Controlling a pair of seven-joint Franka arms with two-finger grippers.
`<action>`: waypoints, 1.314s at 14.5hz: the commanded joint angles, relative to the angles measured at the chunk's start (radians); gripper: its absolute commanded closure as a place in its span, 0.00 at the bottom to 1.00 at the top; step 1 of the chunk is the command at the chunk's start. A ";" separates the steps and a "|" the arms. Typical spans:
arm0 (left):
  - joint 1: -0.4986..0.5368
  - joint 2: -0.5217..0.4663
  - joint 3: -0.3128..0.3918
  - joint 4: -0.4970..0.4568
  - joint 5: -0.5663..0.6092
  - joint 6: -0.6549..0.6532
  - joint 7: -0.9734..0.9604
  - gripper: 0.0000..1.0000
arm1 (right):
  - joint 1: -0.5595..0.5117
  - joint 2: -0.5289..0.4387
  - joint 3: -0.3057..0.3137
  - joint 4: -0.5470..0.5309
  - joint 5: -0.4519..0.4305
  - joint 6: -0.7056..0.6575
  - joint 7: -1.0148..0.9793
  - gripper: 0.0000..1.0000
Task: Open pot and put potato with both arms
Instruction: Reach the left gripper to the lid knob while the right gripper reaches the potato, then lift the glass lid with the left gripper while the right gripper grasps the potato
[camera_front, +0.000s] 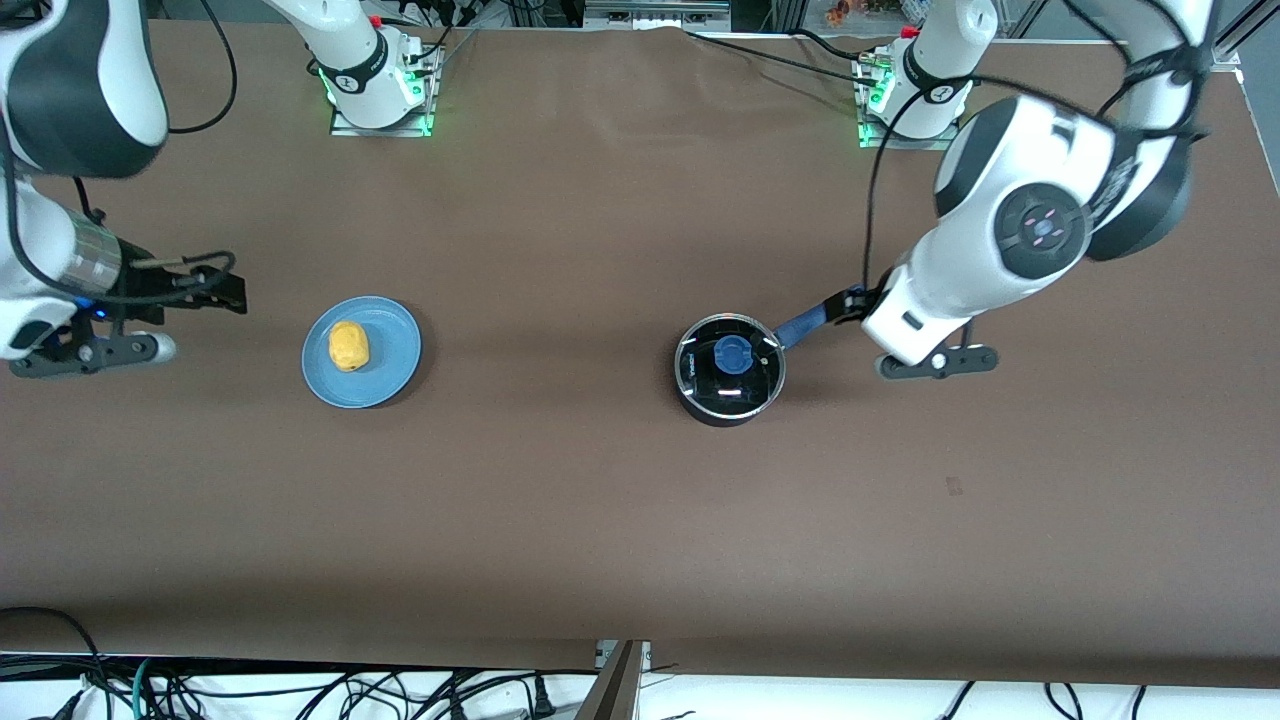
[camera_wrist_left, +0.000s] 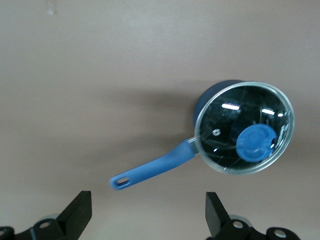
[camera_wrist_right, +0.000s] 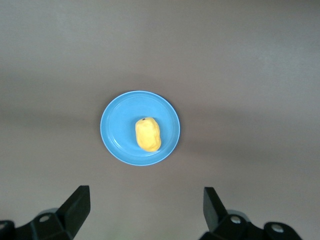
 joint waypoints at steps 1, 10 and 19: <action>-0.100 0.097 0.007 0.029 -0.019 0.088 -0.117 0.00 | -0.003 0.060 0.002 0.000 0.001 0.048 0.003 0.00; -0.211 0.271 0.009 0.092 -0.011 0.265 -0.331 0.00 | 0.006 0.117 0.005 -0.270 0.015 0.344 0.013 0.00; -0.219 0.305 0.015 0.092 -0.001 0.317 -0.324 0.03 | 0.006 0.068 0.008 -0.587 0.016 0.672 0.045 0.00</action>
